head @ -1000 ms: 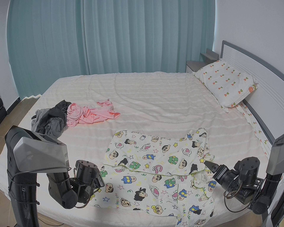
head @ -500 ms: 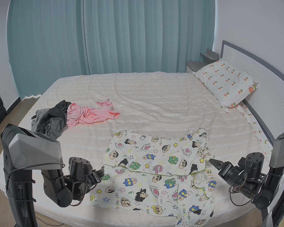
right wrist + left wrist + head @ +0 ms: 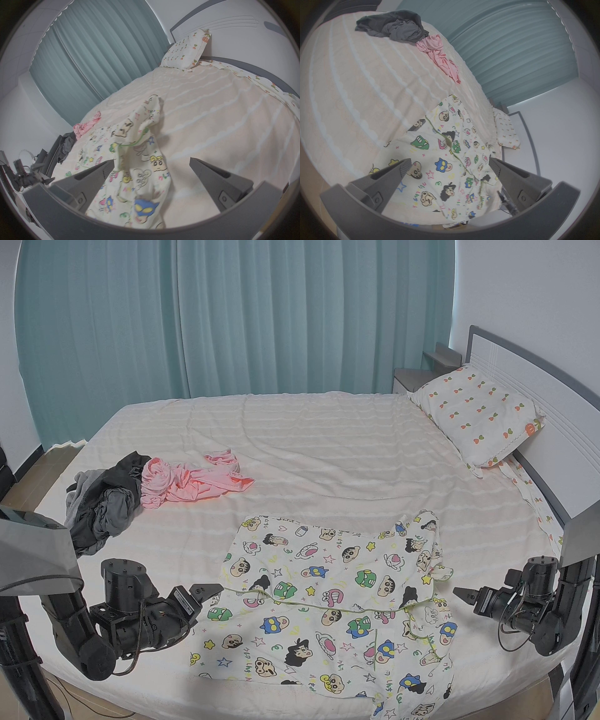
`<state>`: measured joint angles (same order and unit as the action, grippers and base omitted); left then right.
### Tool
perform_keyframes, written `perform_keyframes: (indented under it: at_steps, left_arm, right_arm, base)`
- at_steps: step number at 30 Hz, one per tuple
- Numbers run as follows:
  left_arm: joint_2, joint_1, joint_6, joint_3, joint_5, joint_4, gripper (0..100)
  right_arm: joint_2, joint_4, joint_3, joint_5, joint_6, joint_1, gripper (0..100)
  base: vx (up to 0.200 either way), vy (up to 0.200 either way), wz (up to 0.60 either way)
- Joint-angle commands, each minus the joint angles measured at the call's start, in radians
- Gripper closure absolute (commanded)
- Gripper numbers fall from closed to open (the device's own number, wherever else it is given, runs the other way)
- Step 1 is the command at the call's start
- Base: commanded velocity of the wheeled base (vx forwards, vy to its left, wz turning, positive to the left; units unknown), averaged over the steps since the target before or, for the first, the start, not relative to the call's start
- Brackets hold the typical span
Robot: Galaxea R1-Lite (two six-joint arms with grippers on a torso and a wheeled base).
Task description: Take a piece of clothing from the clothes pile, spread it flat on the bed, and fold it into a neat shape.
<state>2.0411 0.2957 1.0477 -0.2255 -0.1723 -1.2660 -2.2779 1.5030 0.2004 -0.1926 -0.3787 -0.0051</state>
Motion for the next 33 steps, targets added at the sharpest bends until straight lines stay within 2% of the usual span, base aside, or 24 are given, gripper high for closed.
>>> perform_keyframes:
  at_steps: [1, 3, 5, 6, 9, 13, 33]
  left_arm:
    - [0.007, -0.006, 0.045, 0.038, -0.052, -0.072, 0]
    - [0.031, -0.007, 0.043, 0.055, -0.052, -0.112, 0]
    - [0.031, -0.007, 0.043, 0.055, -0.052, -0.112, 0]
    - [0.065, -0.006, 0.04, 0.077, -0.052, -0.178, 0]
    - [0.1, -0.006, 0.038, 0.091, -0.049, -0.233, 0]
    - [0.136, -0.006, 0.037, 0.103, -0.047, -0.289, 0]
    - [0.156, -0.003, 0.038, 0.1, -0.047, -0.3, 0]
  right_arm:
    - [-0.117, -0.254, 0.277, -0.041, 0.047, -0.042, 0]
    - [-0.097, -0.385, 0.367, -0.061, 0.06, -0.042, 0]
    - [-0.097, -0.385, 0.367, -0.061, 0.06, -0.042, 0]
    - [-0.084, -0.541, 0.471, -0.094, 0.086, -0.041, 0]
    - [-0.095, -0.639, 0.553, -0.102, 0.106, -0.042, 0]
    - [-0.098, -0.662, 0.565, -0.156, 0.109, -0.035, 0]
    - [-0.169, -0.668, 0.544, -0.177, 0.138, -0.018, 0]
  base:
    - [0.0, 0.0, 0.0]
    - [0.0, 0.0, 0.0]
    - [0.0, 0.0, 0.0]
    - [0.0, 0.0, 0.0]
    - [0.0, 0.0, 0.0]
    - [0.0, 0.0, 0.0]
    - [0.0, 0.0, 0.0]
